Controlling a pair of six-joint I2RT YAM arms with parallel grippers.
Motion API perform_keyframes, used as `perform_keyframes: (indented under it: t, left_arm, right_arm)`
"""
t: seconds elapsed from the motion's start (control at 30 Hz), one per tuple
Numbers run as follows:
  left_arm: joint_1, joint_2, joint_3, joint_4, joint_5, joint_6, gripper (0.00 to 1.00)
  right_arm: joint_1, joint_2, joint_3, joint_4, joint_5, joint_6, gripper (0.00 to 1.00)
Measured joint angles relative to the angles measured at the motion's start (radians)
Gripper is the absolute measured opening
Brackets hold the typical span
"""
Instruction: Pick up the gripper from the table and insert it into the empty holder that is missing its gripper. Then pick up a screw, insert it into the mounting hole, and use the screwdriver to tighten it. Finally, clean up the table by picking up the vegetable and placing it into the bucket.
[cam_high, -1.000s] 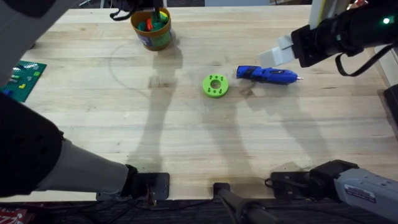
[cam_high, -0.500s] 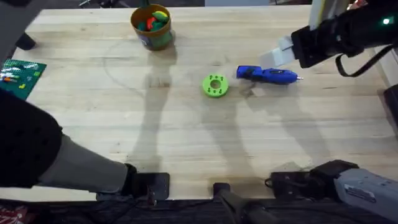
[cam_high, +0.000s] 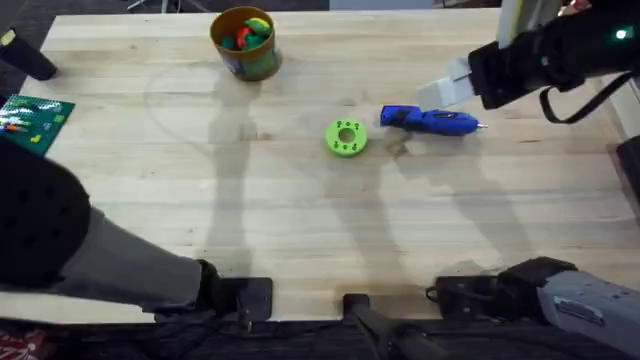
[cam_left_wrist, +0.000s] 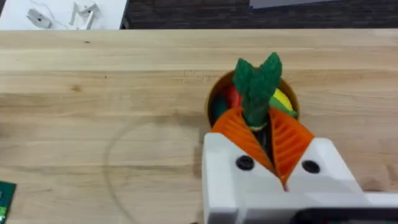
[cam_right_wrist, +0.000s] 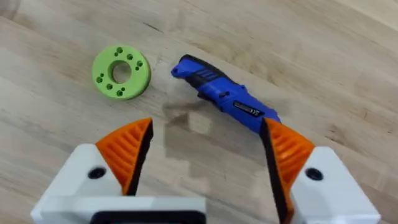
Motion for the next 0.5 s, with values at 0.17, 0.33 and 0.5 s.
perform_keyframes:
  t: [0.17,0.33,0.5]
  left_arm:
    - [0.000,0.092,0.036,0.008,0.020,0.011,0.038]
    - [0.000,0.222,0.112,-0.011,0.047,0.012,0.038]
    - [0.000,0.293,0.149,-0.060,0.051,0.014,0.038]
  right_arm:
    - [0.000,0.000,0.000,0.000,0.000,0.000,0.987]
    - [0.000,0.000,0.000,0.000,0.000,0.000,0.987]
    - [0.000,0.000,0.000,0.000,0.000,0.000,0.987]
